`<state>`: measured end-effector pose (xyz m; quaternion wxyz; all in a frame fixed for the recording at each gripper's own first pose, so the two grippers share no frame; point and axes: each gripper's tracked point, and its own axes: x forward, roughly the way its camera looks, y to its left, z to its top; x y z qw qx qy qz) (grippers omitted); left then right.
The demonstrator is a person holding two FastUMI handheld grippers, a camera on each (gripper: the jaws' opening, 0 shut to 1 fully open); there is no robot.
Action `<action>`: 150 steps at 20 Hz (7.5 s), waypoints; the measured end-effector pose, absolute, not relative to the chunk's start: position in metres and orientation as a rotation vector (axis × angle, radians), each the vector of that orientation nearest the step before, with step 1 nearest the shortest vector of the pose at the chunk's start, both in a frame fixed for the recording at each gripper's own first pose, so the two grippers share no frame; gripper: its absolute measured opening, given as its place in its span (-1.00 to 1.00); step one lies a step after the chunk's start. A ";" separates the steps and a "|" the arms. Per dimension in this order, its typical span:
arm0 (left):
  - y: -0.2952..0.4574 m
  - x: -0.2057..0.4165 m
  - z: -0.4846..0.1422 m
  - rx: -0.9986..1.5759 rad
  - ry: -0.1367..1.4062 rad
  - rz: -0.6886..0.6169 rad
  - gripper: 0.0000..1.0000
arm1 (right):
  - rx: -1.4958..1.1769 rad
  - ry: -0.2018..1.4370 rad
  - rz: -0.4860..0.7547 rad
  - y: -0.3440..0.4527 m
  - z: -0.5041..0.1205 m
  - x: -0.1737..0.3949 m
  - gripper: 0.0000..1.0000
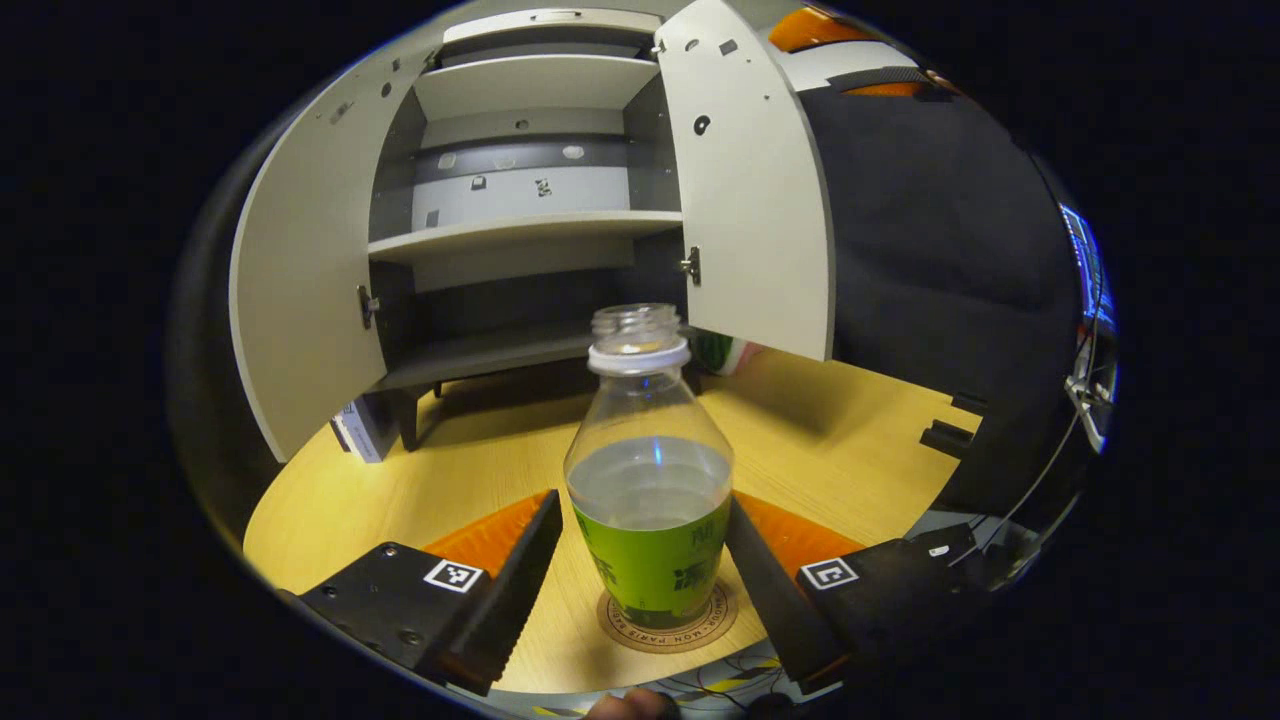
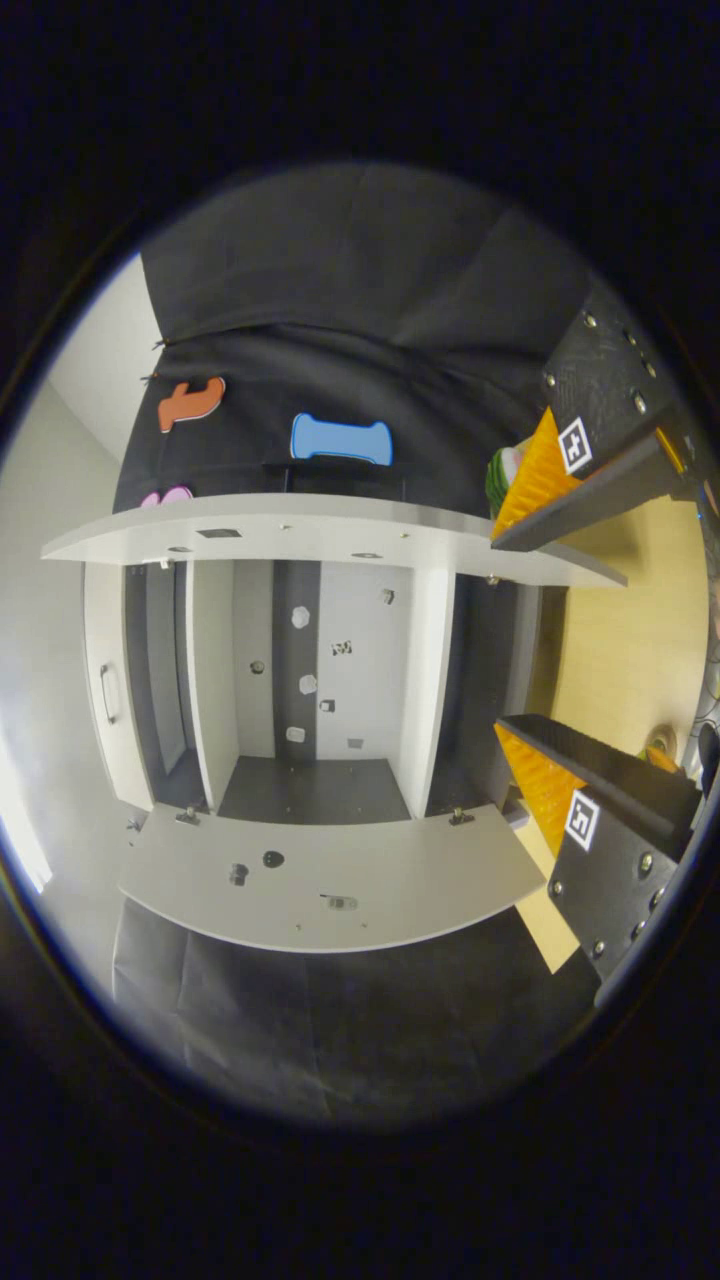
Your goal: Grasp the bottle in the cabinet with the left hand and place it on the coaster, then close the right door with the right hand and the left door with the left hand.
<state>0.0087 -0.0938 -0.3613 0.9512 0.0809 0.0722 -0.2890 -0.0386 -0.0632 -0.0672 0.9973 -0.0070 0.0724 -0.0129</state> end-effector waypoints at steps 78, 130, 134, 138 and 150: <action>0.213 0.035 0.062 0.043 -0.153 -0.025 0.96 | 0.022 0.055 0.027 -0.084 0.020 0.122 0.94; 0.112 0.149 0.085 0.016 -0.050 -0.193 0.77 | 0.077 0.048 -0.141 -0.161 0.005 -0.020 0.92; 0.094 0.158 0.086 0.013 -0.060 -0.219 0.80 | 0.061 0.057 -0.148 -0.161 0.006 -0.015 0.92; 0.073 0.160 0.087 -0.024 -0.068 -0.264 0.77 | 0.049 0.064 -0.141 -0.159 0.013 -0.010 0.95; 0.045 0.169 0.081 -0.009 -0.040 -0.287 0.92 | 0.074 0.056 -0.141 -0.153 0.024 -0.007 0.95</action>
